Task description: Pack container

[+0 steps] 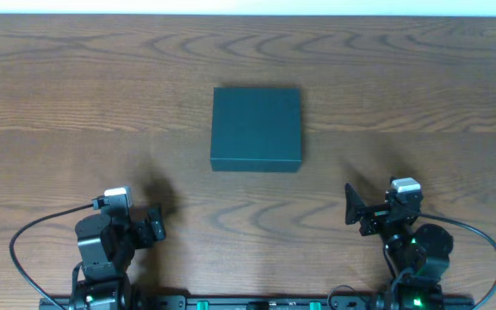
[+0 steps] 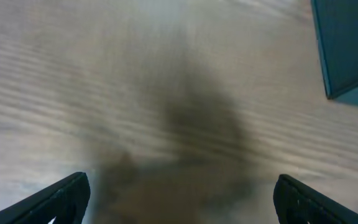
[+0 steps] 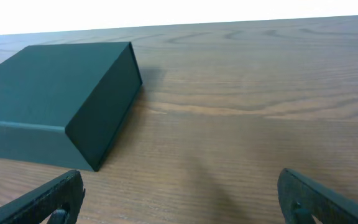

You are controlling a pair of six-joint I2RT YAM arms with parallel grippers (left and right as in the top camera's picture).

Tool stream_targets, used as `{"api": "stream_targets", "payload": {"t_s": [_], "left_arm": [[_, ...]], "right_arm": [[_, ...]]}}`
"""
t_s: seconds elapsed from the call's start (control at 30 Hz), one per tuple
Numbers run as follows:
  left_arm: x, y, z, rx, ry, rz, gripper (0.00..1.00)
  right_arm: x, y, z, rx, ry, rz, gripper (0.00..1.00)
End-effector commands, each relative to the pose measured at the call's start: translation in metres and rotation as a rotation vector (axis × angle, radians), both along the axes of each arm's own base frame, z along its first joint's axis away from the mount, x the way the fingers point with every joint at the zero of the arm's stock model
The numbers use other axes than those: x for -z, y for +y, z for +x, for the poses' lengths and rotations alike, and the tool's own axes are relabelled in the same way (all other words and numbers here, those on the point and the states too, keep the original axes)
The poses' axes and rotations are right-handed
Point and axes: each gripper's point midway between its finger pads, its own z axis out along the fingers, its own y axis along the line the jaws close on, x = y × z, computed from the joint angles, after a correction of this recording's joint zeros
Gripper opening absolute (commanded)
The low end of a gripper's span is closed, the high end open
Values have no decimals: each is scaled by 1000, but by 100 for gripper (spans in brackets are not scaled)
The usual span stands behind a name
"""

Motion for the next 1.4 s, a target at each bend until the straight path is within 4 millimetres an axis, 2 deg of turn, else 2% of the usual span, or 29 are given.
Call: {"api": "stream_targets", "payload": {"t_s": [0.0,0.43,0.5,0.57,0.6,0.67,0.73,0.8,1.07,1.2,1.37], "left_arm": [[10,2,-7,-21,41,-4,95],[10,1,-7,-16,44,-8,95],[9,1,-5,-16,33,-6,95],[0,2,2,-16,-12,1,95],[-8,4,9,-16,-58,8,95],[-35,7,28,-16,-193,28,95],[-63,9,42,-16,-326,48,95],[-74,9,46,-16,-391,58,95],[-44,8,37,-17,-377,55,95],[-54,9,38,-18,-423,63,95],[-64,9,38,-18,-468,70,95]], "right_arm": [[5,-3,-1,18,13,6,99],[5,-3,0,18,10,6,99],[-2,-3,2,18,-21,2,99],[-21,-4,6,18,-100,-7,99],[-36,-4,9,18,-164,-15,99],[-76,-4,11,17,-333,-35,99],[-105,-4,8,17,-456,-50,99],[-115,-3,6,17,-497,-55,99],[-105,-3,3,16,-483,-53,99],[-93,-3,3,17,-434,-47,99],[-61,-4,-3,22,-306,-32,99]]}}
